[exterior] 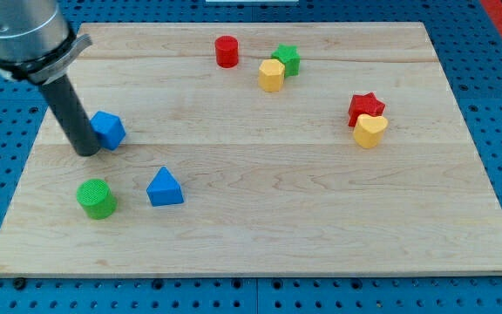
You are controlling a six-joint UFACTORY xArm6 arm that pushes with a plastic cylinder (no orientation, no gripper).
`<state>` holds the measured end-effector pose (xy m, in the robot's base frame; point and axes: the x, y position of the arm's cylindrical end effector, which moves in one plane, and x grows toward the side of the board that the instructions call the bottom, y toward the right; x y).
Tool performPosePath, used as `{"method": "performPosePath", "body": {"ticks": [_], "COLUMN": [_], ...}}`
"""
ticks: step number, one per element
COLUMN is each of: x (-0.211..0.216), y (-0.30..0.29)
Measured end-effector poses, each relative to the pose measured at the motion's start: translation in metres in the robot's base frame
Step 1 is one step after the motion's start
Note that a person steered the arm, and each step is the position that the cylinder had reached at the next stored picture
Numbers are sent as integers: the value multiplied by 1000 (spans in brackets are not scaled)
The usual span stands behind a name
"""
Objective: Place the blue triangle above the green circle
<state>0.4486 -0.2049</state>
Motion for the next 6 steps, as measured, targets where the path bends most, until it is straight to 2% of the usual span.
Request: {"method": "performPosePath", "body": {"ticks": [1, 2, 3, 4, 5, 6], "x": [-32, 13, 48, 55, 81, 101], "y": [14, 30, 104, 164, 180, 149]}}
